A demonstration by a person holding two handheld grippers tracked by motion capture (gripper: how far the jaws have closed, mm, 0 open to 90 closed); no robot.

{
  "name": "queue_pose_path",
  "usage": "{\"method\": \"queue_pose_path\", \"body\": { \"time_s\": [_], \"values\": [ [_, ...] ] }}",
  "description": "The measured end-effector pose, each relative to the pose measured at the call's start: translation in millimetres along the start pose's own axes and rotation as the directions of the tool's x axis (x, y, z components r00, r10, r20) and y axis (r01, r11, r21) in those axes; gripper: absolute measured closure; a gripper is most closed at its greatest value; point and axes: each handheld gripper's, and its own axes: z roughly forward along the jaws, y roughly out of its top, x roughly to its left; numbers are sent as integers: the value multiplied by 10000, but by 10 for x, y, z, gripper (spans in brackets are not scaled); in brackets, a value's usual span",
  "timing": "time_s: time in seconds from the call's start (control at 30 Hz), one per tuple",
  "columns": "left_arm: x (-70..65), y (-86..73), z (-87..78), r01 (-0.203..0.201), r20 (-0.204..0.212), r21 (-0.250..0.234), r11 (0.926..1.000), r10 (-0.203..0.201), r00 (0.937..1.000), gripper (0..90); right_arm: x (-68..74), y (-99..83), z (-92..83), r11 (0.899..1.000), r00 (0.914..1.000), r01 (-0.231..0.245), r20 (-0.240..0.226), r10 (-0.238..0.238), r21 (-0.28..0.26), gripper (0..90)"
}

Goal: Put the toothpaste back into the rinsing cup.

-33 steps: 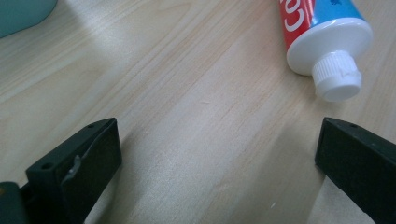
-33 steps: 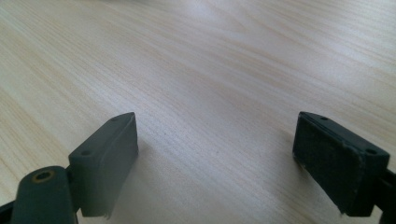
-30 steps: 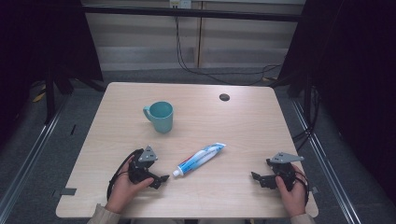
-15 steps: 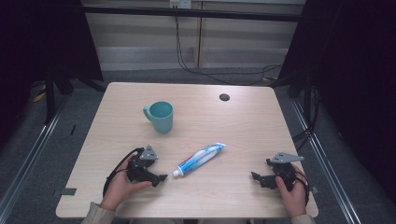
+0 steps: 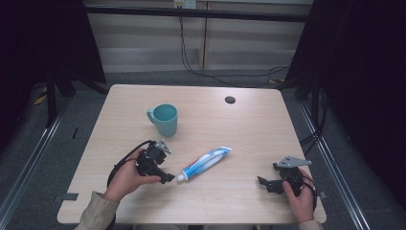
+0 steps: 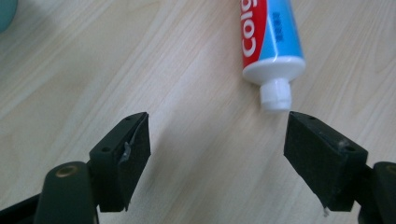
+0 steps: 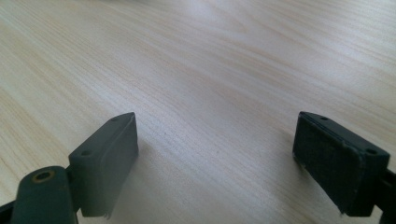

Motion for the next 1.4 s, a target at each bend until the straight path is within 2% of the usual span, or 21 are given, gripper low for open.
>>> {"method": "queue_pose_path", "body": {
  "time_s": [0.27,0.47,0.6,0.67,0.77,0.83,1.4],
  "values": [
    [-44,248,0,-359,102,516,9980,354,9993,228,1,0,-1,10000,10000,-16,0,16,12,137],
    [-69,438,18,-416,127,674,9969,408,9991,228,0,0,0,10000,10000,-8,-1,8,3,137],
    [-91,560,81,-422,292,765,9962,401,9988,229,1,0,-1,10000,10000,-17,-1,17,12,137],
    [-104,585,98,-355,330,734,9967,331,9989,228,1,0,-1,10000,10000,-14,-3,14,11,137],
    [-110,645,122,-501,365,847,9952,471,9982,230,1,0,-1,10000,10000,-18,-3,18,12,137],
    [-116,685,147,-378,390,863,9955,346,9986,230,1,0,-1,10000,10000,-16,-3,16,12,137],
    [-97,861,305,-210,582,1177,9928,143,9982,246,1,0,-1,10000,10000,-15,-3,15,13,137]
  ]
}}
